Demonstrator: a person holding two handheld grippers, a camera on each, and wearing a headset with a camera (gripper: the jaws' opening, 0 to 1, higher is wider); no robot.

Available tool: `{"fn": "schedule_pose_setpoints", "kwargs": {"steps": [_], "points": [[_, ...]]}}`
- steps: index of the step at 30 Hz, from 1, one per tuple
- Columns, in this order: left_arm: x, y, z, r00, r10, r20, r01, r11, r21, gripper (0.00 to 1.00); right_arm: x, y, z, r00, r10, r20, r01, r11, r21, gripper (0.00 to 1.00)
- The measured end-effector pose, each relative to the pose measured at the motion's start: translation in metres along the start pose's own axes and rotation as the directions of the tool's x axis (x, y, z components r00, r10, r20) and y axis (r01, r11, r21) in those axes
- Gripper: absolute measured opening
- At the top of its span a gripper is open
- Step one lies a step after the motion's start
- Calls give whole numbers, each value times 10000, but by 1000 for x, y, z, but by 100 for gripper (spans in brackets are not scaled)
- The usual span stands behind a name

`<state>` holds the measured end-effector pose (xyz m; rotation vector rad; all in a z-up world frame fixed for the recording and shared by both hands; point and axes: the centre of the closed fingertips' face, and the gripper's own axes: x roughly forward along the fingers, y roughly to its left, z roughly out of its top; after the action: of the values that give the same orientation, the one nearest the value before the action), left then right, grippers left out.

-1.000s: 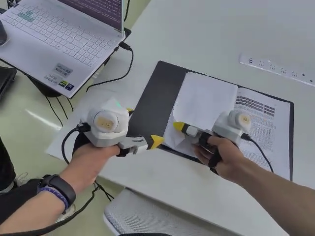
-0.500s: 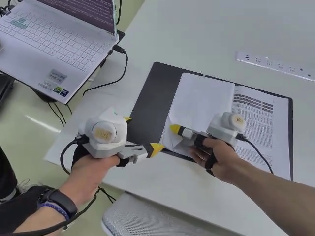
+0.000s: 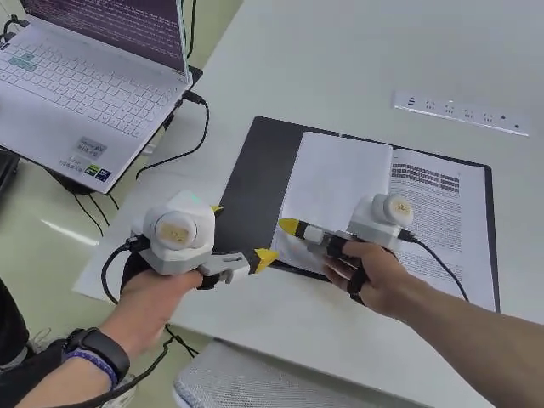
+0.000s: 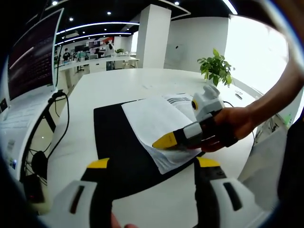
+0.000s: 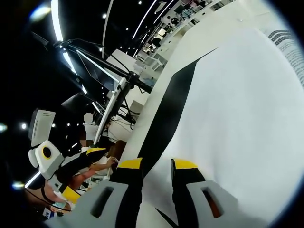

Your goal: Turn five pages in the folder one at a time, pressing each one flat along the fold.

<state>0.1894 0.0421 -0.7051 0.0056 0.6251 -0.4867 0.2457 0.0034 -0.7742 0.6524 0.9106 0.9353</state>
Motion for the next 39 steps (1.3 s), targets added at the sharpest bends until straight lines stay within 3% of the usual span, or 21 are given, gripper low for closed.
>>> {"fn": "schedule_pose_setpoints", "kwargs": {"steps": [3, 6, 11, 21, 26, 29, 36, 39], "points": [[3, -4, 1, 9999, -99, 19, 99, 10000, -13, 69, -7, 3, 3, 9997, 173, 154, -176, 9996, 225, 27], [8, -9, 0, 9997, -226, -65, 226, 9997, 87, 69, -15, 3, 6, 9999, 95, 93, -93, 9998, -175, 29], [19, -15, 5, 9991, -432, -51, 433, 9988, 212, 68, -38, 0, 24, 9989, -104, 450, 134, 9977, -669, 32], [46, -27, 14, 9966, -816, -106, 819, 9961, 324, 63, -84, -18, 55, 9923, -641, 1056, 772, 9891, -1252, 34], [59, -32, 16, 9951, -978, -137, 984, 9941, 452, 56, -104, -31, 64, 9875, -894, 1298, 1059, 9863, -1262, 33], [68, -35, 12, 9931, -1143, -268, 1155, 9922, 460, 52, -116, -38, 66, 9847, -1066, 1382, 1239, 9846, -1233, 33], [82, -41, 0, 9892, -1349, -569, 1380, 9890, 537, 39, -138, -39, 65, 9778, -1369, 1586, 1555, 9815, -1114, 33], [86, -42, -6, 9879, -1364, -740, 1393, 9896, 349, 28, -144, -39, 65, 9760, -1450, 1625, 1640, 9803, -1101, 33]]}}
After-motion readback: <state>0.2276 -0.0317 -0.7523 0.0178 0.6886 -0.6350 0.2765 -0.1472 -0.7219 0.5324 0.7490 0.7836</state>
